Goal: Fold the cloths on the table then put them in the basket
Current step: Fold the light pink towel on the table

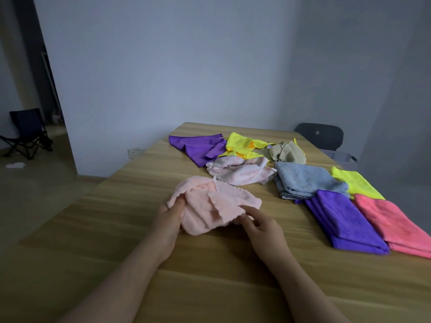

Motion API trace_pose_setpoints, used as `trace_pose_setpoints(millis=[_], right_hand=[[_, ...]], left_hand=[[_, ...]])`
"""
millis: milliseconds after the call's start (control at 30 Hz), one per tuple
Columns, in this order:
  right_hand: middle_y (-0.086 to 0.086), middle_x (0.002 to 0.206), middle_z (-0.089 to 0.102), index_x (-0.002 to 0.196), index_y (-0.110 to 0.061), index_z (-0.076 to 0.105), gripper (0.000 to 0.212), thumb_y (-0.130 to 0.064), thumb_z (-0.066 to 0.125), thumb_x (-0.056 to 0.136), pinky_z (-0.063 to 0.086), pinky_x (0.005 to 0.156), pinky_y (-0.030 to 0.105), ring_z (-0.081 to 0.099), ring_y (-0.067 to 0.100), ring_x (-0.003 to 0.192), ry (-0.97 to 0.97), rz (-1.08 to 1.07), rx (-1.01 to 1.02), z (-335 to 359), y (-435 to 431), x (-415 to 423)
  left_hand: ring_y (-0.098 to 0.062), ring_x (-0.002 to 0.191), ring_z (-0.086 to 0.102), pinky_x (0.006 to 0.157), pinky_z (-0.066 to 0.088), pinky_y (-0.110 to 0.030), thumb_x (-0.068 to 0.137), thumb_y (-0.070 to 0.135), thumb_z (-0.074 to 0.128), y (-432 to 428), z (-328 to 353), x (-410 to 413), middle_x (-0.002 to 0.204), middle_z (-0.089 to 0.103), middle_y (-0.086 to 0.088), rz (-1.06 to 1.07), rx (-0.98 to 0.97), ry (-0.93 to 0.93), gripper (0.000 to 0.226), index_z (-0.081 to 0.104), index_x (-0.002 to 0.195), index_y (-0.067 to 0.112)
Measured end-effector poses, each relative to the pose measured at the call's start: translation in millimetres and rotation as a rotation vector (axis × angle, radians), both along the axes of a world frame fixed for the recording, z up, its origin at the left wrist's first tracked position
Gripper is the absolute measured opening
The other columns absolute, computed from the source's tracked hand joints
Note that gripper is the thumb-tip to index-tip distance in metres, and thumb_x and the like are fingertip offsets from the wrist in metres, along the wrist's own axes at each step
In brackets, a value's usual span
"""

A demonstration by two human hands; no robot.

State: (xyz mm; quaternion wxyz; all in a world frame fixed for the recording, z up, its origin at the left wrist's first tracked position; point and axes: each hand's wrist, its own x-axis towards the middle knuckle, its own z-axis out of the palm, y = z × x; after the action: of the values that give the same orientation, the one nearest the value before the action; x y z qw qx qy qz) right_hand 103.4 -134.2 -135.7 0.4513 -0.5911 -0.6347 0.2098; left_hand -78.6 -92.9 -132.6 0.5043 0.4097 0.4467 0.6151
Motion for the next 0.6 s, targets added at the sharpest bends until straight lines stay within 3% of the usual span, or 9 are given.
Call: trace_pose_setpoints(millis=[67,133,233,267,333,433,533,600], right_hand=[[-0.023,0.067,0.062,0.081,-0.05,0.058,0.031,-0.021,0.054,0.091,0.038,0.058,0.003,0.054,-0.014,0.062,0.048,-0.015,0.042,0,0,-1],[-0.017,0.07,0.064,0.083,-0.042,0.061,0.027,-0.019,0.052,0.092,0.039,0.058,0.006,0.056,-0.005,0.065,0.098,-0.036,0.052,0,1,0],[-0.01,0.096,0.068,0.102,-0.035,0.062,0.025,-0.014,0.052,0.093,0.046,0.08,0.023,0.06,0.006,0.088,0.242,-0.022,0.041,2,3,1],[-0.011,0.109,0.063,0.111,-0.037,0.056,0.034,-0.009,0.053,0.092,0.046,0.088,0.027,0.059,0.005,0.097,0.273,0.009,0.054,3,2,0],[-0.008,0.127,0.052,0.12,-0.042,0.042,0.059,0.006,0.052,0.087,0.045,0.095,0.026,0.054,0.007,0.11,0.258,0.093,0.106,6,-1,-1],[-0.017,0.115,0.052,0.118,-0.04,0.045,0.071,0.016,0.051,0.074,0.037,0.082,0.002,0.05,0.005,0.105,0.058,0.217,0.119,5,-5,0],[-0.02,0.103,0.055,0.123,-0.034,0.056,0.059,0.002,0.057,0.076,0.03,0.075,-0.003,0.048,0.006,0.099,-0.206,0.152,0.022,0,-6,-2],[-0.014,0.092,0.062,0.116,-0.029,0.063,0.043,-0.003,0.058,0.082,0.033,0.066,-0.002,0.055,0.003,0.083,-0.18,0.035,0.062,1,-7,-1]], left_hand=[[-0.009,0.093,0.064,0.085,0.049,-0.027,0.086,0.023,0.061,-5,0,0,0.091,0.071,0.01,-0.107,0.102,0.146,0.005,0.064,0.088,0.027],[0.003,0.089,0.063,0.075,0.05,-0.016,0.067,0.021,0.067,-12,-3,0,0.091,0.071,0.017,-0.325,0.248,0.318,0.034,0.061,0.099,0.031],[0.009,0.107,0.055,0.09,0.045,-0.015,0.058,0.037,0.077,-15,-10,4,0.113,0.061,0.026,-0.506,0.436,0.767,0.067,0.046,0.115,0.05],[0.009,0.109,0.054,0.094,0.043,-0.017,0.059,0.047,0.073,-15,-12,6,0.114,0.058,0.03,-0.475,0.496,0.872,0.061,0.043,0.113,0.054],[0.001,0.11,0.057,0.098,0.043,-0.027,0.066,0.052,0.06,-15,-9,10,0.114,0.061,0.024,-0.445,0.509,0.836,0.044,0.055,0.11,0.046],[-0.02,0.111,0.059,0.099,0.043,-0.04,0.073,0.047,0.046,-12,-7,7,0.114,0.063,0.004,-0.348,0.576,0.872,0.05,0.07,0.104,0.015],[-0.017,0.116,0.054,0.1,0.039,-0.027,0.075,0.039,0.051,-11,-8,-2,0.113,0.058,0.017,-0.216,0.645,0.967,0.044,0.072,0.105,0.014],[-0.015,0.116,0.055,0.099,0.038,-0.024,0.074,0.027,0.053,-12,-5,-4,0.117,0.061,0.011,-0.133,0.655,0.994,0.042,0.069,0.11,0.015]])
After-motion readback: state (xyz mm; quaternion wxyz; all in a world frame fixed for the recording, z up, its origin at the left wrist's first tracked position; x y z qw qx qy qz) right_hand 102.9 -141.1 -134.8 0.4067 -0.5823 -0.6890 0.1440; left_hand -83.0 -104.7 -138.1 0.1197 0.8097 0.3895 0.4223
